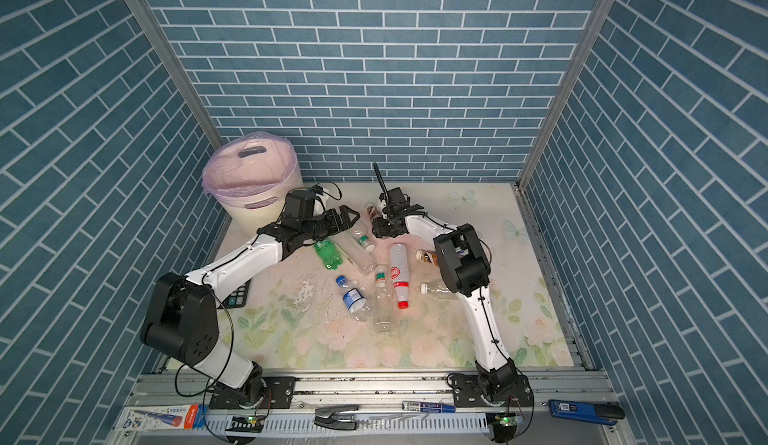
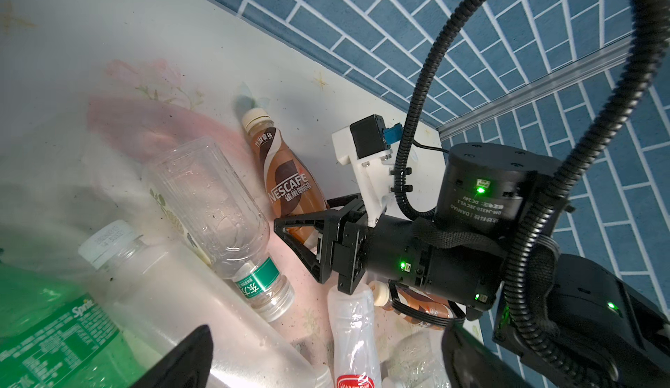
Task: Throw the plastic bottles in the bin
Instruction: 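Grasp the brown Nescafe bottle with the right gripper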
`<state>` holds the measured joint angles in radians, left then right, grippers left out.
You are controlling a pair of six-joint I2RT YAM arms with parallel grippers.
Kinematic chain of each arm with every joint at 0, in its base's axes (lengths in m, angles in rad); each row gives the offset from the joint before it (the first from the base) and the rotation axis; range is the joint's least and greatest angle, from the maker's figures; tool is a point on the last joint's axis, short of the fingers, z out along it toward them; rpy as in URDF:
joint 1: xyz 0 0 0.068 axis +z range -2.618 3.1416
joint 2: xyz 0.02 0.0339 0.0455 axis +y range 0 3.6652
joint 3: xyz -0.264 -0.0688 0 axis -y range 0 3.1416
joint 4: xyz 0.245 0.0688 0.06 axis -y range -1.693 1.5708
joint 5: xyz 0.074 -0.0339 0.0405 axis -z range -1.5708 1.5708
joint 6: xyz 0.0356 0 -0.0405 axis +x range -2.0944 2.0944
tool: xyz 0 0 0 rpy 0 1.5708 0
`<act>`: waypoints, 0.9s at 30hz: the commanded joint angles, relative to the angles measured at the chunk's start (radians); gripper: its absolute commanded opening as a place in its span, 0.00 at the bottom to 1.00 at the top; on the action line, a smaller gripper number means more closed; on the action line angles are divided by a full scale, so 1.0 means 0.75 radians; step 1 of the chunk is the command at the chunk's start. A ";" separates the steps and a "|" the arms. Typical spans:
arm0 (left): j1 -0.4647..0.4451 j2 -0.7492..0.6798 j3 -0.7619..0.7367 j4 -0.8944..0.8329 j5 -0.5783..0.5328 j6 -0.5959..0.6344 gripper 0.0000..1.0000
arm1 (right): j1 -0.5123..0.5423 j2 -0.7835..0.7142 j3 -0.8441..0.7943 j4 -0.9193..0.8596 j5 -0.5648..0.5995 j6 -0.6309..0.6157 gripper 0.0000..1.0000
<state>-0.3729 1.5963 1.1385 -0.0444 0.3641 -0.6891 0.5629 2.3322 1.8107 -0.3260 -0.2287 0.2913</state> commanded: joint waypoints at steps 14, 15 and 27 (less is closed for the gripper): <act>0.021 0.033 0.033 0.005 0.038 -0.091 0.99 | -0.010 -0.198 -0.047 -0.049 0.026 0.010 0.50; 0.021 0.042 0.043 0.003 0.038 -0.113 0.99 | -0.010 -0.237 -0.064 -0.041 0.026 0.015 0.50; -0.041 0.219 0.326 0.013 -0.002 -0.218 0.99 | -0.007 -0.557 -0.308 0.040 -0.007 0.060 0.48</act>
<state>-0.3862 1.7351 1.3293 -0.0456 0.3790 -0.8295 0.5579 1.9694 1.6268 -0.3153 -0.2253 0.3115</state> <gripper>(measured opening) 0.994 0.562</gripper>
